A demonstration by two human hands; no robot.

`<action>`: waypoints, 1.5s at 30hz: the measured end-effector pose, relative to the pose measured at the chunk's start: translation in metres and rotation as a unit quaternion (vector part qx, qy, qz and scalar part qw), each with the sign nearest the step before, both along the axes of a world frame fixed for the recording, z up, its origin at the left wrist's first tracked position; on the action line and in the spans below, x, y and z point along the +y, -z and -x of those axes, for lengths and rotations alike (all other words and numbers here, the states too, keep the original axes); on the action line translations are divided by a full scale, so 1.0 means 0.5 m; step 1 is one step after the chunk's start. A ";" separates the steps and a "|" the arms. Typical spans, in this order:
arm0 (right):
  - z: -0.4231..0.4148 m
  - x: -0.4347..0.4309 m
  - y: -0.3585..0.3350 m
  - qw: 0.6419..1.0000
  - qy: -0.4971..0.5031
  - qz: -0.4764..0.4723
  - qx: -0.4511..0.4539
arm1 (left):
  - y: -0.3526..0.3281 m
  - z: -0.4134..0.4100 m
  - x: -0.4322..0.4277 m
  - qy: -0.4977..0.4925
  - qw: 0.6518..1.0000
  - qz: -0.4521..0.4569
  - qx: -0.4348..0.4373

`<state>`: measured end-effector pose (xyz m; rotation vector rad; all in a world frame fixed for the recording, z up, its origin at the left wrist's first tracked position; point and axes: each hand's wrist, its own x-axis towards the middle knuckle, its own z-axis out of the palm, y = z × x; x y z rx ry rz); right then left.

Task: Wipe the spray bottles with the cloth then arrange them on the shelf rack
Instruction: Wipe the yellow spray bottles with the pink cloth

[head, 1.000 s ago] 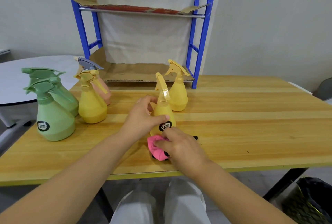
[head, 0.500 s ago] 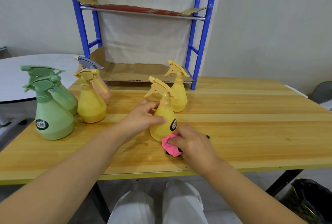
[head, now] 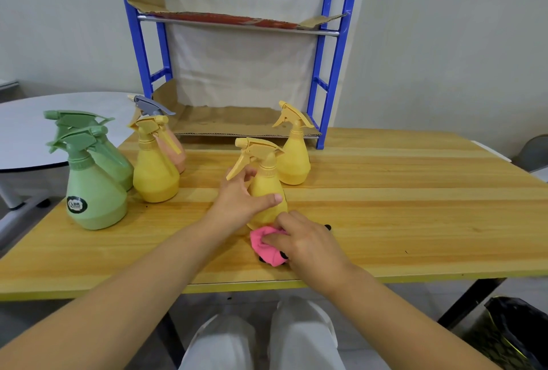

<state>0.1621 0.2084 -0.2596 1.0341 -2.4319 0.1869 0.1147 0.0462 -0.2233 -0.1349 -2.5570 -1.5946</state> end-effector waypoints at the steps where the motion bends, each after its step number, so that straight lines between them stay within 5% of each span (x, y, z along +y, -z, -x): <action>1: 0.000 0.008 -0.002 1.000 -0.001 0.001 -0.004 | -0.004 -0.005 -0.003 0.027 0.999 -0.022 -0.012; 6: 0.005 0.040 -0.009 1.000 0.018 0.012 -0.002 | -0.014 -0.013 -0.019 0.123 0.982 -0.139 -0.037; 20: 0.000 0.004 0.005 0.998 0.024 0.035 0.048 | -0.014 -0.009 -0.016 0.048 0.998 -0.011 0.038; 30: -0.014 0.026 0.010 0.990 -0.046 0.136 0.018 | -0.019 -0.005 -0.015 0.033 0.998 0.021 0.040; 34: -0.015 0.069 0.016 0.975 -0.009 0.216 0.050 | -0.049 -0.003 -0.024 0.001 0.991 -0.121 -0.047; 38: -0.019 0.087 0.003 0.948 0.020 0.313 0.052 | -0.068 -0.005 -0.008 -0.041 0.944 -0.276 -0.178; 45: -0.014 0.047 -0.041 0.910 0.020 0.406 0.074 | -0.064 -0.013 0.036 -0.040 0.913 -0.322 -0.249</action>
